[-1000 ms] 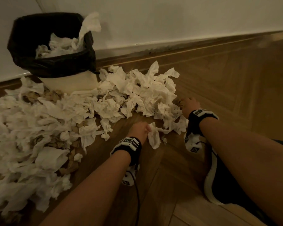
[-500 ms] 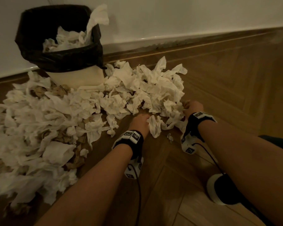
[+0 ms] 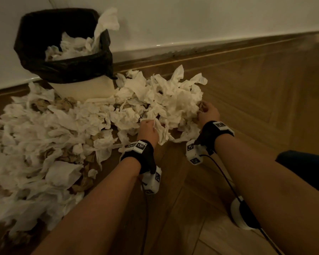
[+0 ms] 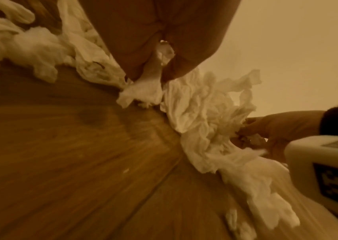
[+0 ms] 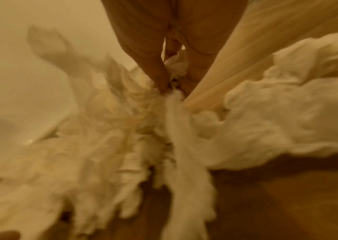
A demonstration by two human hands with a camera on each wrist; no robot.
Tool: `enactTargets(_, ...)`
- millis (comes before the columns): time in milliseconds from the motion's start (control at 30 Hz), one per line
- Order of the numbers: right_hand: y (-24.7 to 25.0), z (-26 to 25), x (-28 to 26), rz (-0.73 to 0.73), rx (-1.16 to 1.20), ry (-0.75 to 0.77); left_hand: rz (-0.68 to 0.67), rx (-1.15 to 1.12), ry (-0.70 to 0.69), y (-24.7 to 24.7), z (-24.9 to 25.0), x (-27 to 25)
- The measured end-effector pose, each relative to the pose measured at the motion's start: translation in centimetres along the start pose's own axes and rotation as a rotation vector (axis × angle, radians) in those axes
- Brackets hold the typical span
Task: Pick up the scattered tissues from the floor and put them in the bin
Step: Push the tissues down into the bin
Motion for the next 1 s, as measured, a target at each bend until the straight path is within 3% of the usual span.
enactTargets(100, -0.8, -2.8, -0.5, 0.008, 0.073, 0.057, 0.061, -0.103, 0.034, 2.2, -0.1, 0.3)
enactTargets(200, -2.2, -4.9, -1.3, -0.052, 0.337, 0.057, 0.149, -0.188, 0.062, 4.9, -0.4, 0.7)
enactTargets(333, -5.2, -7.7, -3.6, -0.264, 0.855, -0.062, 0.243, -0.297, 0.063, 8.3, -1.0, 0.8)
enactTargets(433, -6.7, -9.2, -5.2, -0.411, 1.040, -0.120, 0.263, -0.417, 0.054, 9.7, -1.8, 0.9)
enactTargets(600, -8.0, -10.3, -7.2, -0.491, 1.192, -0.255, 0.285, -0.460, 0.060, 11.0, -3.4, 0.1)
enactTargets(733, -8.3, -11.7, -9.0, -0.540, 1.266, -0.266, 0.284, -0.466, 0.100, 11.6, -4.5, -0.9)
enactTargets(900, -7.9, -14.0, -11.4, -0.500, 1.127, -0.231, 0.289, -0.435, 0.088, 13.9, -2.8, -1.6)
enactTargets(1000, -7.6, -16.4, -13.7, -0.621, 1.096, -0.214, 0.322, -0.351, -0.003, 16.7, -0.2, -2.3)
Point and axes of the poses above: each hand's wrist, its own x-axis towards the middle knuckle, its own y-axis out of the back of the hand, z = x × y, the point moved 10 cm from there along x, towards the middle knuckle, and after that the axes turned 5 degrees about -y, right-handed, at the moved point
